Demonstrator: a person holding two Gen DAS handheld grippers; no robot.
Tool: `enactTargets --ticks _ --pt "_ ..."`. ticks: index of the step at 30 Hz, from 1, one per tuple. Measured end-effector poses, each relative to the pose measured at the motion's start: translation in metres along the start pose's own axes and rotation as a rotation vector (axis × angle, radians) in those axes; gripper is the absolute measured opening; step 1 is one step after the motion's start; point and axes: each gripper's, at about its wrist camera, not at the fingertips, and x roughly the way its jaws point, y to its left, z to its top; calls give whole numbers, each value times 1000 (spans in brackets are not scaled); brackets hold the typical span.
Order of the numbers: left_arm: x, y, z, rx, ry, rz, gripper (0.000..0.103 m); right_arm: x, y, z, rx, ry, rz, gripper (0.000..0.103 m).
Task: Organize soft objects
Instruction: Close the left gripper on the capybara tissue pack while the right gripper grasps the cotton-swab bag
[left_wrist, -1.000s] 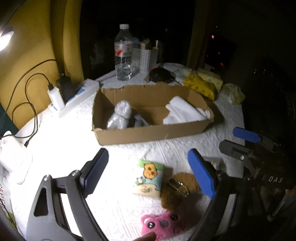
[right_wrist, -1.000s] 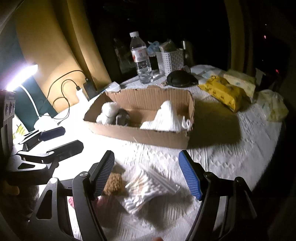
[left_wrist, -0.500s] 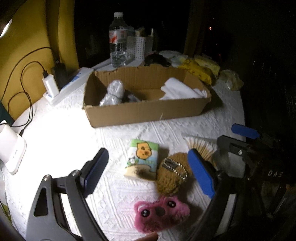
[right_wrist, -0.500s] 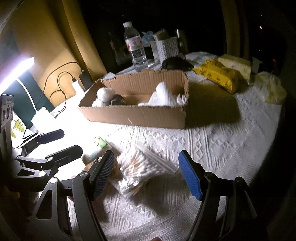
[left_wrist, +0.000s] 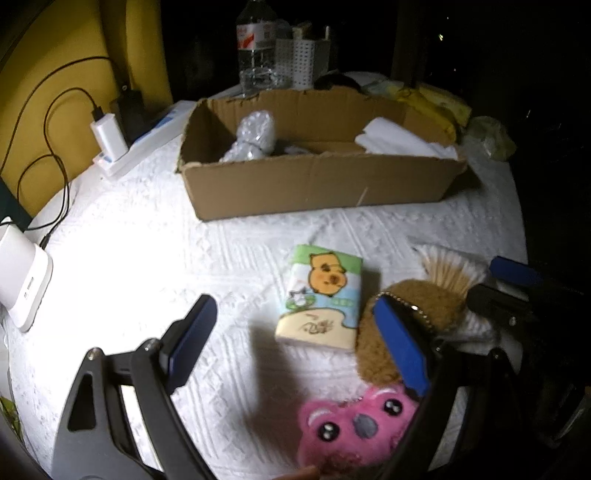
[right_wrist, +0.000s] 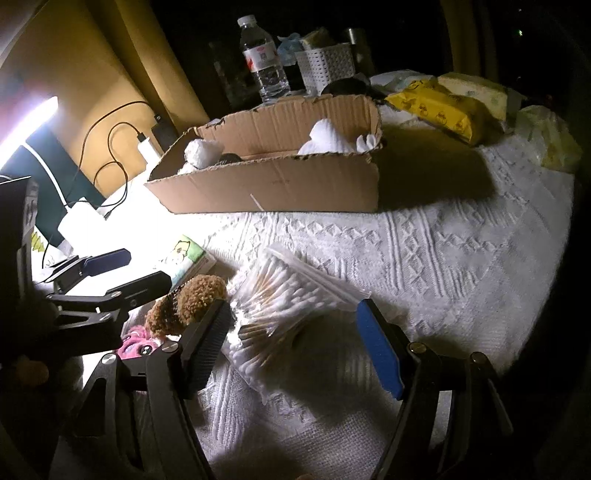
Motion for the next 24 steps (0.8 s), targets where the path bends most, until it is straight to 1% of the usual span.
enactTargets --ticks 3,11,14,16,17,18,20,22,24 --pt "6 -3 1 18 8 -6 89 5 1 1 2 10 18 75" --pt "17 -4 4 44 25 19 89 17 -1 5 21 40 55 74" --pt "19 -3 3 47 17 21 87 19 0 8 19 48 57 67" --pt "20 -4 3 50 21 6 75 21 -1 8 27 55 74 55" --pt "22 -5 3 59 36 0 61 22 -1 8 28 59 81 51" --pt "23 -8 3 71 45 5 54 23 -1 8 28 60 78 49" --pt "25 -11 1 90 52 0 48 23 -1 7 31 58 88 44" --pt "23 -14 1 94 46 -5 47 22 0 7 26 52 95 38" --pt "20 -14 1 91 38 -12 47 18 2 7 12 34 79 36"
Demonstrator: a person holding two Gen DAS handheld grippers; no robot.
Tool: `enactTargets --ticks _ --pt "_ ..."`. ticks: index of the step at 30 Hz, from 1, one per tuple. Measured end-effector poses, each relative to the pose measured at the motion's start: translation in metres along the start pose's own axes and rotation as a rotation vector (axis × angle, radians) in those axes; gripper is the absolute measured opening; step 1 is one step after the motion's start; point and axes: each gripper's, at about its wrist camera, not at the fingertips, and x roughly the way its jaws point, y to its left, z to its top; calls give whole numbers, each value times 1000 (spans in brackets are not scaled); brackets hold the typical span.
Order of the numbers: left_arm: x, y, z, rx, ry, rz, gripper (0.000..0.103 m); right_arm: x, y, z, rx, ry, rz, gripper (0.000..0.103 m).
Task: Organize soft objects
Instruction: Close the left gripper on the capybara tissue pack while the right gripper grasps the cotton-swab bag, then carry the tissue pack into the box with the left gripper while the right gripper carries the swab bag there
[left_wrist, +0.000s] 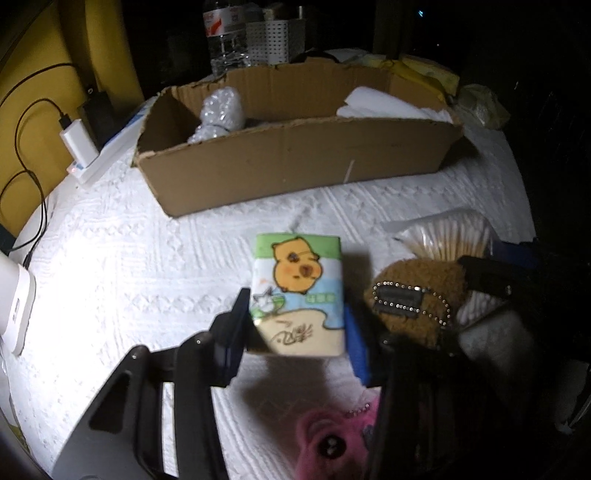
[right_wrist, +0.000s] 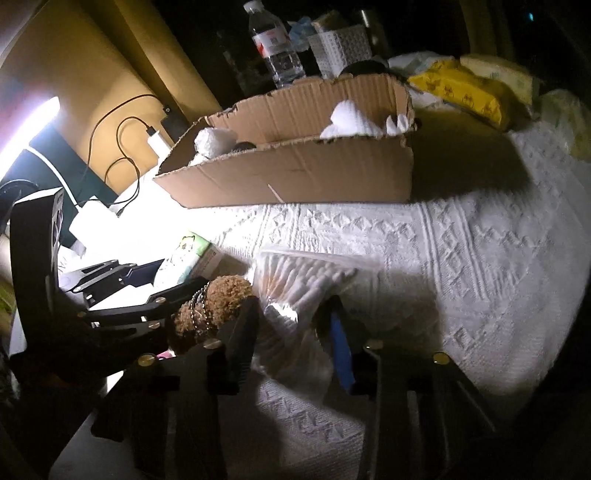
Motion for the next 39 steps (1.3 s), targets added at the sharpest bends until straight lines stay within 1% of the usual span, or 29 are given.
enactTargets --ticks 7,19,30,39 --pt "-14 8 -1 -26 -30 -2 47 -14 0 4 -25 -44 -40 35" --pt "-43 16 11 -72 -101 -30 47 -39 -1 20 -28 -102 -55 35" --pt "-59 19 27 -85 -156 -38 47 -52 2 38 -52 -136 -38 35" --pt "-65 16 47 -85 -196 -38 47 -55 4 57 -71 -161 -24 35"
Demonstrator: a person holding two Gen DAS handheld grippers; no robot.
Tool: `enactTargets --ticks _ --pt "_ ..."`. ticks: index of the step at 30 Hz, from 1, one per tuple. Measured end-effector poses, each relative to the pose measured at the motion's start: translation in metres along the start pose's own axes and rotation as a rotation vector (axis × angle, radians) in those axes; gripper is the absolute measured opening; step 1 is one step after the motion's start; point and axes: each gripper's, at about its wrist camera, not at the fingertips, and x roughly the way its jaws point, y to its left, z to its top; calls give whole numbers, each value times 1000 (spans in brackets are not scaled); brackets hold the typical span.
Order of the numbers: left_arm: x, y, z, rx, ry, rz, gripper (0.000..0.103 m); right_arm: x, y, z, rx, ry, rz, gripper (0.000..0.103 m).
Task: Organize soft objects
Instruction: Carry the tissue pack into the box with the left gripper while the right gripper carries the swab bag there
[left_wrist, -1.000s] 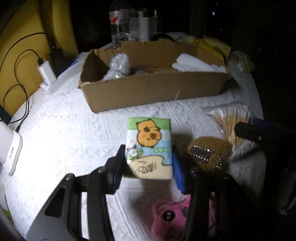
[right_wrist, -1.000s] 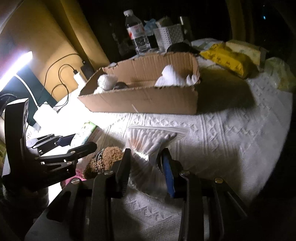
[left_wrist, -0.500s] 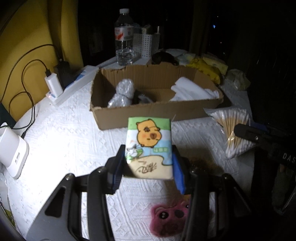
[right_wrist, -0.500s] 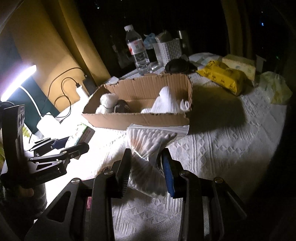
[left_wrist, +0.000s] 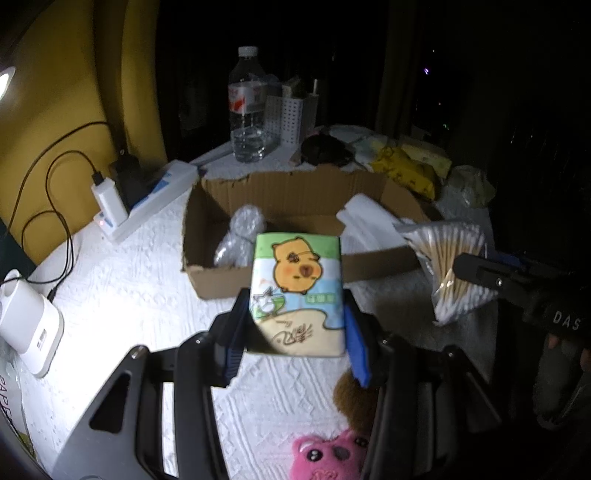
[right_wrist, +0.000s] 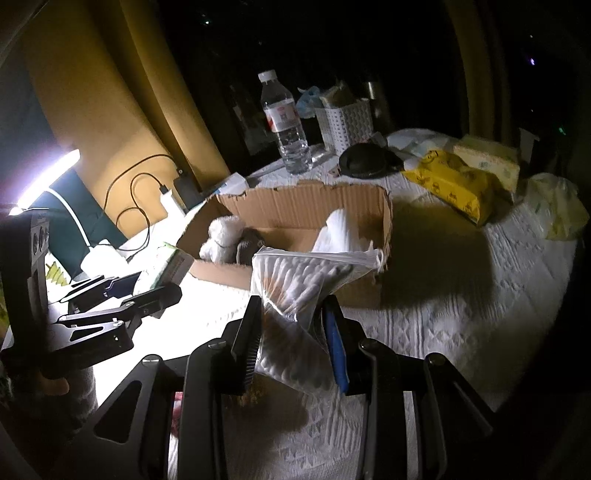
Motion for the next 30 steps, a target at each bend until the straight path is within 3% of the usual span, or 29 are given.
enactTargets --ticks 30 --pt "56 -7 58 22 2 -40 47 46 -7 57 -51 23 39 35"
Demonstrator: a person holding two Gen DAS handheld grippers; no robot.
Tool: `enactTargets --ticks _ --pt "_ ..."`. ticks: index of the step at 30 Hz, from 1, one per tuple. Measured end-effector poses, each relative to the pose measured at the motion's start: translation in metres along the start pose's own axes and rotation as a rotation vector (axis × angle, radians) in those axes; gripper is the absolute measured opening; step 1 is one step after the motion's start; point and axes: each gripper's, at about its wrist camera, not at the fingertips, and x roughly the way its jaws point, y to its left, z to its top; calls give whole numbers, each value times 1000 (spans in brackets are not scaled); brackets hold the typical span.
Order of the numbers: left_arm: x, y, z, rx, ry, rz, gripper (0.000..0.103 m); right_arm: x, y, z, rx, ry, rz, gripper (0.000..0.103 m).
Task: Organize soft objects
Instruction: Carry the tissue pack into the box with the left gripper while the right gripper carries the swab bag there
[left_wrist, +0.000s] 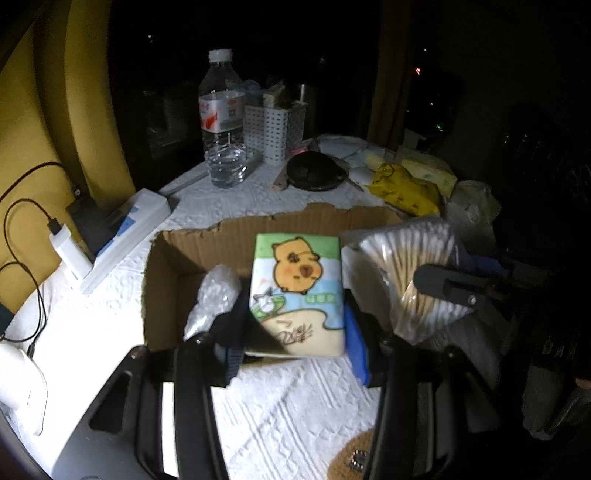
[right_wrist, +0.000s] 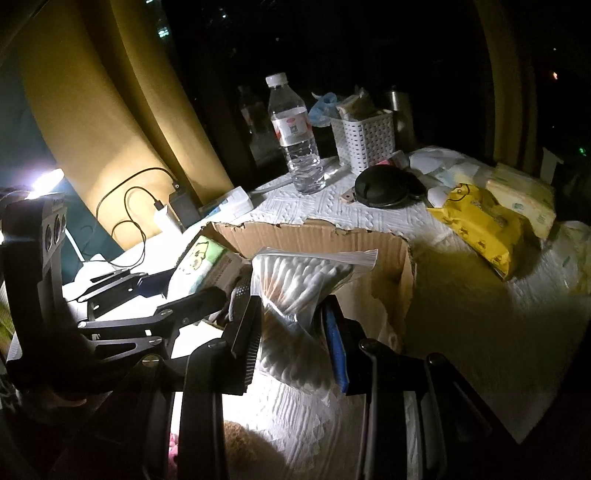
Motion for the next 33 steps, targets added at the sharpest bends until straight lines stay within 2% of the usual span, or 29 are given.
enactTargets --ticks 13,19,33 --pt "45 7 -3 -34 76 -18 47 38 -14 10 15 43 8 35" --pt "68 10 -7 -38 138 -26 48 60 -19 6 28 85 3 35" --pt "75 12 -6 -47 158 6 51 81 -19 0 18 129 -52 35"
